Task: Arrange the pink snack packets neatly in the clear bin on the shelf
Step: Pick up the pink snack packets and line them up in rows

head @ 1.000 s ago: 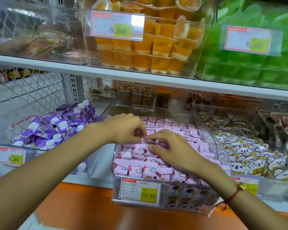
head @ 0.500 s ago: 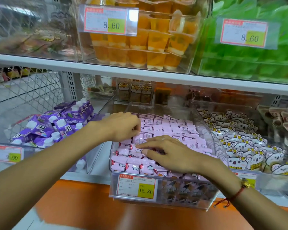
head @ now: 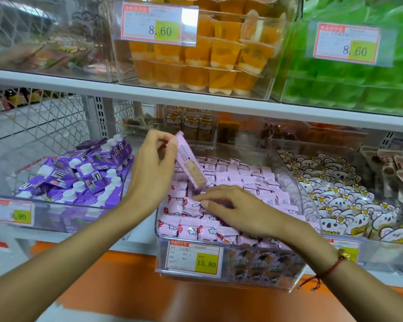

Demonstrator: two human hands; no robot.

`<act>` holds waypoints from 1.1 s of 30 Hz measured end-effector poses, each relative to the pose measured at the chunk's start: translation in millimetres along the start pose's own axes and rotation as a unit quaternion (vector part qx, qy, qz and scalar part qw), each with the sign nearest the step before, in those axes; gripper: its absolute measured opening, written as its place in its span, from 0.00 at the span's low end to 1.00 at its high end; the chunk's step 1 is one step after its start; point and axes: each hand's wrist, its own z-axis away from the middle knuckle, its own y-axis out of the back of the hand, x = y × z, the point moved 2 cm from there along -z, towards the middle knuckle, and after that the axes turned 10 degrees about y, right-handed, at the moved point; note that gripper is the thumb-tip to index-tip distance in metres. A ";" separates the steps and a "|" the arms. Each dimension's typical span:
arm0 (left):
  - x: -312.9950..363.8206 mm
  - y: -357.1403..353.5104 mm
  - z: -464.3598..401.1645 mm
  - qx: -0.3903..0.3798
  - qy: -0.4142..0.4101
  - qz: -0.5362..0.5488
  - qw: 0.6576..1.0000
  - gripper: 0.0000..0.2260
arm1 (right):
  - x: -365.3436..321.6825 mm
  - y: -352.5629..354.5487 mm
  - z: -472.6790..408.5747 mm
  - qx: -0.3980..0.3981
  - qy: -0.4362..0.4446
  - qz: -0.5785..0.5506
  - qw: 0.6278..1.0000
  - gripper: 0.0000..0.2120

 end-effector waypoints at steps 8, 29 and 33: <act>3.1 -5.2 9.0 -0.024 0.260 0.285 0.922 0.12 | -25.7 16.4 -4.1 0.328 0.023 -0.003 0.944 0.22; 2.2 5.6 -3.5 -0.195 0.040 0.087 0.976 0.13 | -12.1 30.8 2.6 0.233 -0.169 -0.534 0.795 0.17; -2.7 0.0 -1.1 -0.161 0.117 0.141 0.970 0.13 | -8.5 30.7 0.3 0.284 -0.113 -0.545 0.780 0.19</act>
